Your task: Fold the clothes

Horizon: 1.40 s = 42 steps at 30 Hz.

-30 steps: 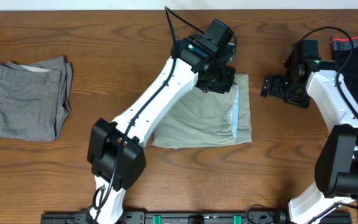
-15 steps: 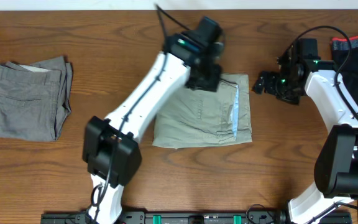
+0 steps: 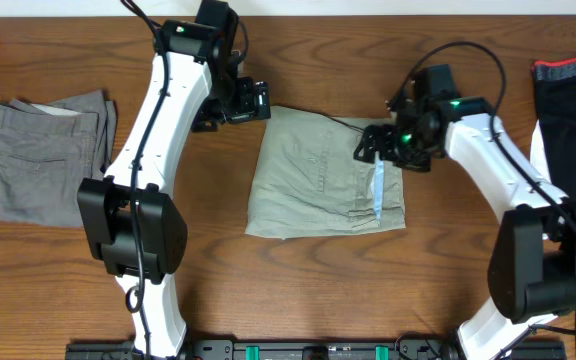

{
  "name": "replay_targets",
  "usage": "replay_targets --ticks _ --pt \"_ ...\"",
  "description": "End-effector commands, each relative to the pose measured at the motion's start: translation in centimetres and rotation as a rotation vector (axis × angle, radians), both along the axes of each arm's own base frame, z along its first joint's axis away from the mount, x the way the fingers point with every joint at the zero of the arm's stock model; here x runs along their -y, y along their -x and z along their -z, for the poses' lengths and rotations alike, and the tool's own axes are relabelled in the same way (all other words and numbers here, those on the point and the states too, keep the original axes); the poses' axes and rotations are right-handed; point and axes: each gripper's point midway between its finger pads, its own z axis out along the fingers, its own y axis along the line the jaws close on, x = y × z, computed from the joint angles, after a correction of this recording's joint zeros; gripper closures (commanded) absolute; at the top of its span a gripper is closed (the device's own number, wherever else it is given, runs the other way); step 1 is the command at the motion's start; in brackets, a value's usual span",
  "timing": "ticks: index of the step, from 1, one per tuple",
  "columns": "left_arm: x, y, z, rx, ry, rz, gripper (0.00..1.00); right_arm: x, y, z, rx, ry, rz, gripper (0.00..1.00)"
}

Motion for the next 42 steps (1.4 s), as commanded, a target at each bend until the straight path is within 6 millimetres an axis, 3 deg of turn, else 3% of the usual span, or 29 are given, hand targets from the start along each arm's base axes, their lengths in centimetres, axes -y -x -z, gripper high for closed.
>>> replay_targets --ticks 1,7,24,34,39,42 --pt "-1.0 -0.2 -1.8 0.041 -0.006 -0.022 0.02 0.5 0.1 1.1 -0.038 0.077 0.053 0.09" --pt "-2.6 -0.3 -1.6 0.046 -0.083 -0.038 0.02 1.0 1.2 2.2 -0.095 0.102 0.059 0.12" --pt "-2.5 -0.3 -1.6 0.046 -0.083 -0.038 0.02 -0.5 1.9 6.6 -0.203 0.05 0.029 0.19" --pt "-2.5 -0.3 -1.6 0.046 -0.083 -0.038 0.02 -0.3 1.6 6.7 -0.193 0.057 0.033 0.5" --pt "-2.5 -0.3 -1.6 0.046 -0.083 -0.038 0.02 -0.3 1.4 6.7 -0.182 0.061 0.034 0.73" --pt "-2.5 -0.3 -1.6 0.046 -0.083 -0.038 0.02 -0.3 1.3 6.7 -0.179 0.06 0.034 0.94"
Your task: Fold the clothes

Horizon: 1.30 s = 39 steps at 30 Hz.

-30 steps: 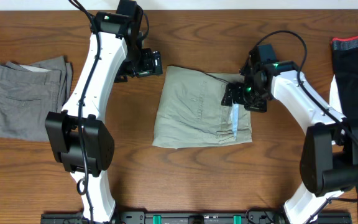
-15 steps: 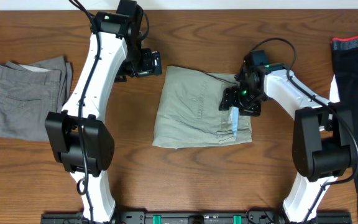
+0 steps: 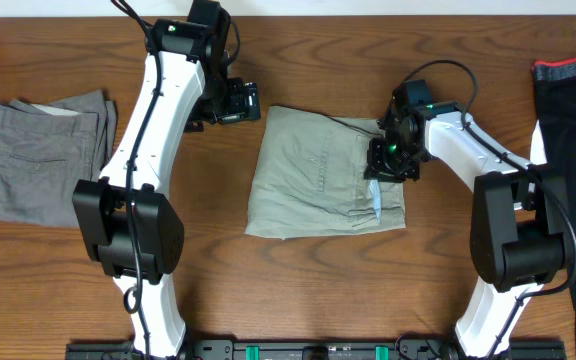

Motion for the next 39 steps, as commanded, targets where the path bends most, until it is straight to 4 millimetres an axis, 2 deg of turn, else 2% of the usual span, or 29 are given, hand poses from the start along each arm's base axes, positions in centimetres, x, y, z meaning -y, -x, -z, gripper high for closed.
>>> replay_targets --ticks 1,7,9,13,17,20,30,35,39 --pt "-0.4 -0.3 -1.6 0.044 -0.004 -0.007 0.02 -0.2 0.3 0.7 -0.016 0.003 -0.001 0.99" --pt "-0.4 -0.3 -1.6 0.044 -0.004 -0.007 0.02 0.1 -0.7 -0.1 0.031 0.026 0.001 0.99" --pt "-0.4 -0.3 -1.6 0.044 -0.004 -0.006 0.02 0.4 -1.3 -1.2 0.066 0.046 0.005 0.99" --pt "-0.4 -0.3 -1.6 0.044 -0.005 -0.004 0.02 0.5 -2.5 -4.6 0.157 0.046 0.009 0.99" --pt "-0.4 -0.3 -1.6 0.044 -0.005 -0.004 0.02 0.4 -2.9 -7.6 0.225 0.032 0.005 0.99" --pt "-0.4 -0.3 -1.6 0.045 -0.005 -0.004 0.02 0.4 -2.8 -8.9 0.254 0.029 -0.005 0.99" --pt "-0.4 -0.3 -1.6 0.044 -0.005 -0.004 0.02 0.3 -3.1 -11.0 0.296 0.025 -0.034 0.99" --pt "-0.4 -0.3 -1.6 0.045 -0.005 -0.004 0.02 0.2 -3.9 -13.5 0.341 0.03 -0.061 0.99" --pt "-0.4 -0.3 -1.6 0.044 -0.005 -0.004 0.02 1.7 -4.8 -15.6 0.379 0.116 -0.04 0.99"
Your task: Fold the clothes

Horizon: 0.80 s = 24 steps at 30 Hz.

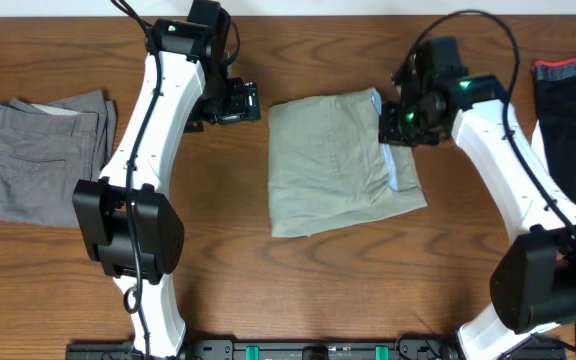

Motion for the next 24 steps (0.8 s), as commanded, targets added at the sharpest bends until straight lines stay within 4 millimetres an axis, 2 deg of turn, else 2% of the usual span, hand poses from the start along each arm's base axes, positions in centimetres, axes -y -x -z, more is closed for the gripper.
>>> replay_targets --ticks 1,11,17,21,24 --pt "-0.3 -0.3 -1.6 0.046 -0.004 -0.004 0.02 1.2 -1.2 -2.6 0.087 0.088 0.004 0.99" --pt "-0.3 -0.3 -1.6 0.047 -0.004 -0.004 0.02 5.3 -1.4 -2.0 0.092 0.304 0.081 0.99" --pt "-0.3 -0.3 -1.6 0.047 -0.004 -0.004 0.02 6.1 -2.2 -3.1 0.136 0.355 0.107 0.99" --pt "-0.4 -0.3 -1.6 0.047 -0.005 -0.004 0.02 5.9 -2.8 -4.9 0.174 0.352 0.101 0.99" --pt "-0.7 -0.4 -1.6 0.05 -0.022 -0.006 0.02 5.6 -3.0 -5.5 0.186 0.336 0.094 0.99"
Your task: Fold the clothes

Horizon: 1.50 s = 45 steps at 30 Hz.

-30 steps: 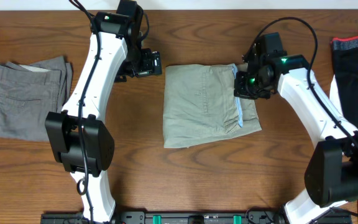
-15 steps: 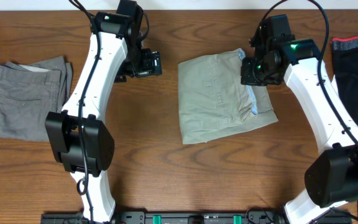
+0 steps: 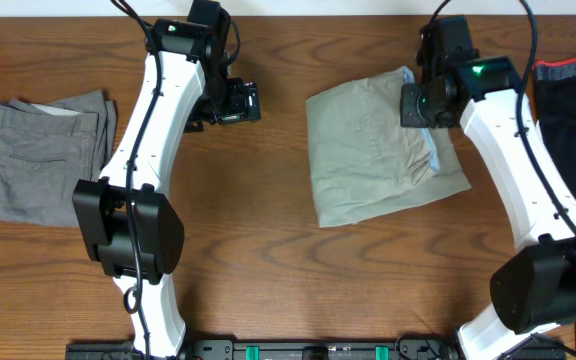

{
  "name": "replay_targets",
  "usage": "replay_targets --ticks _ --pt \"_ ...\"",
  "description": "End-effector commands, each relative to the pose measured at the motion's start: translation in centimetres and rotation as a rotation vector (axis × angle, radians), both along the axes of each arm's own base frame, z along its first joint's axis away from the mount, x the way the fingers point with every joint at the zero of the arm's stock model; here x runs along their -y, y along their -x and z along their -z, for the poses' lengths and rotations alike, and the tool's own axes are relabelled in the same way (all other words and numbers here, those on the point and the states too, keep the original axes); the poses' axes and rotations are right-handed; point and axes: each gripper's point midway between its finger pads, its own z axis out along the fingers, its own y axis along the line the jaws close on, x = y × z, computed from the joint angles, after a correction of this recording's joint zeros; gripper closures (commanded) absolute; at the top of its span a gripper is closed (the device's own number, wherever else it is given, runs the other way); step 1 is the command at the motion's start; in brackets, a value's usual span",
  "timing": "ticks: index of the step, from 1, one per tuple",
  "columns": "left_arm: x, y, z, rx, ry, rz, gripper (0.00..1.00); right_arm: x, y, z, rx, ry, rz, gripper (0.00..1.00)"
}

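Note:
A folded olive-green garment [image 3: 380, 150] lies on the table, right of centre, turned slightly askew. My right gripper [image 3: 418, 105] sits on its upper right corner and appears shut on the cloth, with a pale blue label showing beside it. My left gripper [image 3: 250, 102] hovers over bare wood to the left of the garment; its fingers cannot be made out. A folded grey garment [image 3: 33, 155] rests at the far left.
A dark garment with a red band [image 3: 573, 130] lies along the right edge, close to my right arm. The wooden table [image 3: 268, 260] has its front edge at the bottom, where a black rail runs.
My right gripper has moved right and slightly up, and the olive garment has shifted right with it. The left arm has not moved.
The olive garment lay folded at the table's centre with my right gripper above its right side. Then the gripper was down on that side. Then the garment was further right and rotated, and now it lies further right again, still under the gripper.

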Motion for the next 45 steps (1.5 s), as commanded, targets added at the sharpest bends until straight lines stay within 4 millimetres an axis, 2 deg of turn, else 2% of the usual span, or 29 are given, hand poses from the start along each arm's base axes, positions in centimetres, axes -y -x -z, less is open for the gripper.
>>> replay_targets --ticks 1,5,8,20,23,26,31,38,40,42,44,45 --pt "-0.8 -0.4 -1.6 0.052 -0.028 -0.007 0.02 -0.5 -0.5 -1.9 0.052 0.008 -0.027 0.99" --pt "-0.7 -0.5 -1.6 0.055 -0.028 -0.007 0.02 -2.4 -0.1 -1.9 0.051 -0.006 -0.072 0.99" --pt "-0.8 -0.4 -1.6 0.053 -0.028 -0.007 0.02 -1.9 -0.5 -2.2 0.077 0.059 -0.054 0.99" --pt "-0.8 -0.4 -1.6 0.051 -0.029 -0.007 0.02 5.6 -2.1 -2.5 0.107 0.176 0.072 0.99" --pt "-0.8 -0.4 -1.6 0.051 -0.029 -0.007 0.02 6.7 -2.4 -1.7 0.098 0.182 0.088 0.98" --pt "-0.8 -0.4 -1.6 0.05 -0.029 -0.007 0.02 8.0 -2.7 0.0 0.066 0.21 0.117 0.98" --pt "-0.8 -0.4 -1.6 0.05 -0.029 -0.007 0.02 12.0 -3.6 2.0 0.044 0.339 0.226 0.97" --pt "-0.8 -0.3 -1.6 0.046 -0.029 -0.007 0.02 18.6 -4.7 2.5 0.084 0.438 0.398 0.99" --pt "-0.8 -0.2 -1.6 0.043 -0.03 -0.007 0.02 20.2 -4.7 2.8 0.082 0.436 0.427 0.94" --pt "-0.8 -0.2 -1.6 0.043 -0.03 -0.007 0.02 21.2 -4.6 3.5 0.068 0.415 0.44 0.81" --pt "-0.8 -0.2 -1.6 0.043 -0.03 -0.007 0.02 22.0 -4.4 4.4 0.048 0.399 0.453 0.56" --pt "-0.8 -0.2 -1.6 0.043 -0.03 -0.007 0.02 22.3 -4.3 4.9 0.038 0.398 0.458 0.37"
